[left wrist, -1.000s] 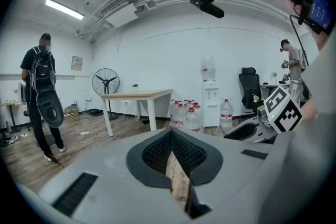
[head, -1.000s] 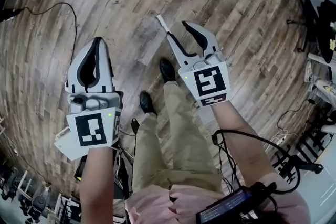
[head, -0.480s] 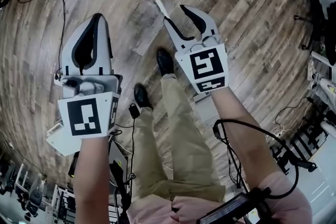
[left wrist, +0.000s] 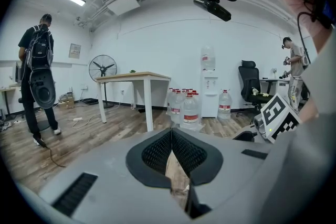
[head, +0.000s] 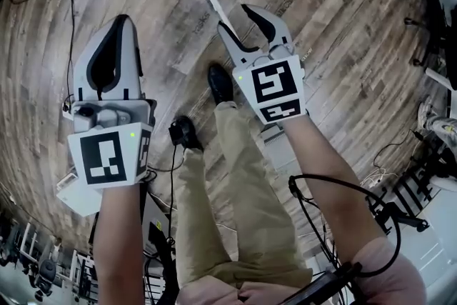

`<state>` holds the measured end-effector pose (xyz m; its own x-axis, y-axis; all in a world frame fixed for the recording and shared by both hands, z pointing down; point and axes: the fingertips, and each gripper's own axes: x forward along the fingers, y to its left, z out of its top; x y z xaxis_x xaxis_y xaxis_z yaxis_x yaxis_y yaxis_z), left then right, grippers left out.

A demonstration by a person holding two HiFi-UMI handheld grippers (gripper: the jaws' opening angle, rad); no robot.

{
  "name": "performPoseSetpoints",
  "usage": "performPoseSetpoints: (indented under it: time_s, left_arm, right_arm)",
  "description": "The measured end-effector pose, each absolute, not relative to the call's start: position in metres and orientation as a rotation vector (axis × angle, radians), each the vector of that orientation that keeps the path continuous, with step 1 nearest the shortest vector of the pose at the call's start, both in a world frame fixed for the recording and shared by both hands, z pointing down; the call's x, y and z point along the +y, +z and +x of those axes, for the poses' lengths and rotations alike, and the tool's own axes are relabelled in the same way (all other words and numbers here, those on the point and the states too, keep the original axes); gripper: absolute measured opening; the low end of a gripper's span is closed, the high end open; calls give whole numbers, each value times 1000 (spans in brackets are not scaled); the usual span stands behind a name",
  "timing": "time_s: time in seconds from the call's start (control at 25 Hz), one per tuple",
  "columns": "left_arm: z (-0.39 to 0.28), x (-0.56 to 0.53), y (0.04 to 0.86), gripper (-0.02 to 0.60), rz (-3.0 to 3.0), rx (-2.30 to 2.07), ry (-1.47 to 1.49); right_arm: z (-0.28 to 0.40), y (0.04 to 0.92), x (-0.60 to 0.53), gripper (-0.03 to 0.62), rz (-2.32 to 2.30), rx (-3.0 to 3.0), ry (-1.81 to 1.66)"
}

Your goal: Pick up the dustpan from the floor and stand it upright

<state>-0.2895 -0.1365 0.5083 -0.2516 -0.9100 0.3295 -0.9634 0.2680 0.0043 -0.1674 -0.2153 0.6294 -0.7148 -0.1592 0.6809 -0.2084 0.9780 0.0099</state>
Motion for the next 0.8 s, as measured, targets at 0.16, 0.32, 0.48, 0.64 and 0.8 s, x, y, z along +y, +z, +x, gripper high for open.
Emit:
performPoseSetpoints:
  time_s: [0.16,0.32,0.48,0.64,0.8]
  left_arm:
    - [-291,-137,526,12,1715,-2272,290]
    - [-293,-142,542,14,1712,-2274,317]
    - [-300,-143,558,12,1700,-2275,338]
    - [-309,-145,575,12,1667,-2276,338]
    - [-312,-149,591,12,1648,-2271,326]
  right_arm:
    - [-167,649,-214,201,239,-2363,85]
    - [-170,668,-218,210,217,-2347,86]
    - [-173,688,-219,213,202,-2328,93]
    - [-178,706,-224,213,196,-2309,104]
    - [-181,724,-230,224,190,-2295,116]
